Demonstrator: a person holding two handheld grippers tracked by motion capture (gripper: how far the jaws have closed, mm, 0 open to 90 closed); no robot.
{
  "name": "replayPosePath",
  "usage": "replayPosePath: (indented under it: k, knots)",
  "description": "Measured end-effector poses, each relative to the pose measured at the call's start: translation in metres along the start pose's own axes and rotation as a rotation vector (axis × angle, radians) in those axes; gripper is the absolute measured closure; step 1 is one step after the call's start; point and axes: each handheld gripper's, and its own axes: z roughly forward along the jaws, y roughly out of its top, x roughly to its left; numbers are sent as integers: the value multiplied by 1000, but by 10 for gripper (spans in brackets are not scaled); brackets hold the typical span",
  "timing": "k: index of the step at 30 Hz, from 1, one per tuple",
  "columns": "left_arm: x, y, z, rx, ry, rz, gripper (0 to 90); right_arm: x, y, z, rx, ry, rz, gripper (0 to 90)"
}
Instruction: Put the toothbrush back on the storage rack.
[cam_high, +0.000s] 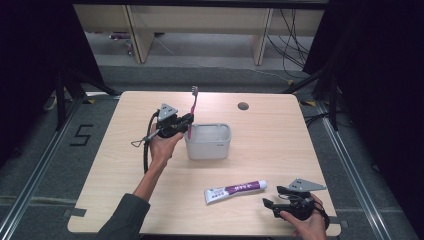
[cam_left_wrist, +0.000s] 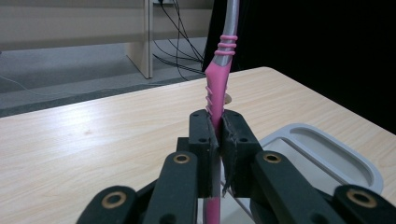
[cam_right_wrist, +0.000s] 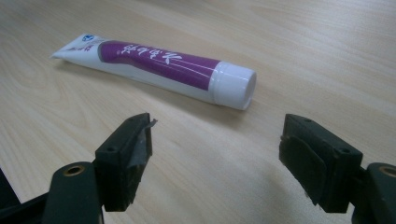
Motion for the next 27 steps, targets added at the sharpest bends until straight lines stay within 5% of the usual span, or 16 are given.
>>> replayPosePath:
  k: [3,6,12,18,20,27]
  knots:
    - [1,-5,2,6,8,-4,825,3,0,0,11,11,37,261]
    - [3,-10,4,14,14,8,822,0,0,0,-1,-2,-1,261]
    - [1,-10,3,16,9,19,792,0,0,0,-1,-2,-1,261]
    - [1,-10,2,32,24,19,791,3,0,0,11,11,37,260]
    - [1,-10,0,36,37,13,731,0,0,0,4,-5,4,260]
    - [4,-8,-9,50,62,1,549,2,0,0,7,6,24,261]
